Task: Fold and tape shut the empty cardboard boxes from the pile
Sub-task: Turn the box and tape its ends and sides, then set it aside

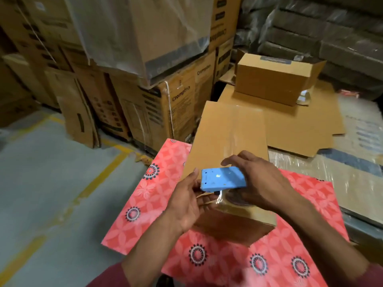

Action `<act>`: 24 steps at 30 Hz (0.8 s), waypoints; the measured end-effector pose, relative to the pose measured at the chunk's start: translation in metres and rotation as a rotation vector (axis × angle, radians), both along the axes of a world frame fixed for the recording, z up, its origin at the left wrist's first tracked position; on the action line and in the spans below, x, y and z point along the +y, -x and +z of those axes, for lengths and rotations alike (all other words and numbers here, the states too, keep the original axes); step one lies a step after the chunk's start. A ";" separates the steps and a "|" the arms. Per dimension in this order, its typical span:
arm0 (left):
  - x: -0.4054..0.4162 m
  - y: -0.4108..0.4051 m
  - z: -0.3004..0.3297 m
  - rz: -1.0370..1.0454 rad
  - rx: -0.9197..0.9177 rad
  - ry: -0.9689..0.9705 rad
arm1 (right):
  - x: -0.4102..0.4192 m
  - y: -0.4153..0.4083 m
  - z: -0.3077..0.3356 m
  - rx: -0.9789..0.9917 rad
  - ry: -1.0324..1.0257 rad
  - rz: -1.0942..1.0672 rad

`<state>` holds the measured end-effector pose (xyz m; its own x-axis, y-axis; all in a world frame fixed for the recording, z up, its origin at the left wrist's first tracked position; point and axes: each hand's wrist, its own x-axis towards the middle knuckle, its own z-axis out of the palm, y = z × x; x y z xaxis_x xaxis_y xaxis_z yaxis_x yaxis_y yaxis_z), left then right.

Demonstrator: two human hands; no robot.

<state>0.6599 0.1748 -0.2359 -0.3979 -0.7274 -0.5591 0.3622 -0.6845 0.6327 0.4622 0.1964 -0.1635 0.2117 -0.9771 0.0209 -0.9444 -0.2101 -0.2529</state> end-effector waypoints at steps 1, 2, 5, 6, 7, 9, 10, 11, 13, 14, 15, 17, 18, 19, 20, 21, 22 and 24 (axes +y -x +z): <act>-0.004 -0.008 -0.001 0.000 0.003 -0.016 | -0.006 -0.008 -0.002 0.038 -0.004 0.013; -0.006 -0.015 -0.002 0.009 0.003 -0.032 | -0.010 -0.015 -0.004 0.059 -0.016 0.021; -0.014 -0.031 -0.011 0.052 0.018 -0.092 | -0.016 -0.028 -0.012 0.058 -0.079 0.033; -0.015 -0.034 -0.015 0.062 0.032 -0.112 | -0.017 -0.031 -0.014 0.044 -0.095 0.037; -0.015 -0.036 -0.019 0.075 0.051 -0.131 | -0.018 -0.033 -0.016 0.026 -0.107 0.039; -0.015 -0.037 -0.027 0.095 0.082 -0.159 | -0.019 -0.037 -0.018 -0.002 -0.115 0.039; -0.014 -0.038 -0.028 0.094 0.085 -0.165 | -0.020 -0.038 -0.018 -0.003 -0.119 0.039; -0.014 -0.038 -0.030 0.088 0.070 -0.162 | -0.020 -0.039 -0.019 0.005 -0.129 0.041; -0.014 -0.037 -0.029 0.054 -0.041 -0.106 | -0.020 -0.041 -0.018 0.049 -0.160 0.045; -0.015 -0.038 -0.028 0.035 -0.141 -0.043 | -0.019 -0.041 -0.017 0.085 -0.173 0.051; -0.016 -0.039 -0.027 0.023 -0.248 0.035 | -0.018 -0.042 -0.017 0.122 -0.181 0.062; -0.019 -0.042 -0.024 0.014 -0.423 0.178 | -0.016 -0.042 -0.017 0.170 -0.193 0.079; -0.021 -0.045 -0.022 0.016 -0.471 0.214 | -0.015 -0.042 -0.017 0.176 -0.200 0.082; -0.024 -0.048 -0.020 0.019 -0.491 0.227 | -0.014 -0.041 -0.016 0.173 -0.207 0.088; -0.025 -0.051 -0.018 0.017 -0.494 0.226 | -0.014 -0.041 -0.015 0.168 -0.218 0.098; -0.026 -0.053 -0.016 0.009 -0.486 0.215 | -0.013 -0.039 -0.014 0.166 -0.231 0.113; -0.025 -0.055 -0.016 -0.003 -0.476 0.201 | -0.012 -0.037 -0.012 0.168 -0.242 0.129; -0.023 -0.062 -0.020 -0.011 -0.476 0.176 | -0.009 -0.029 -0.010 0.184 -0.267 0.141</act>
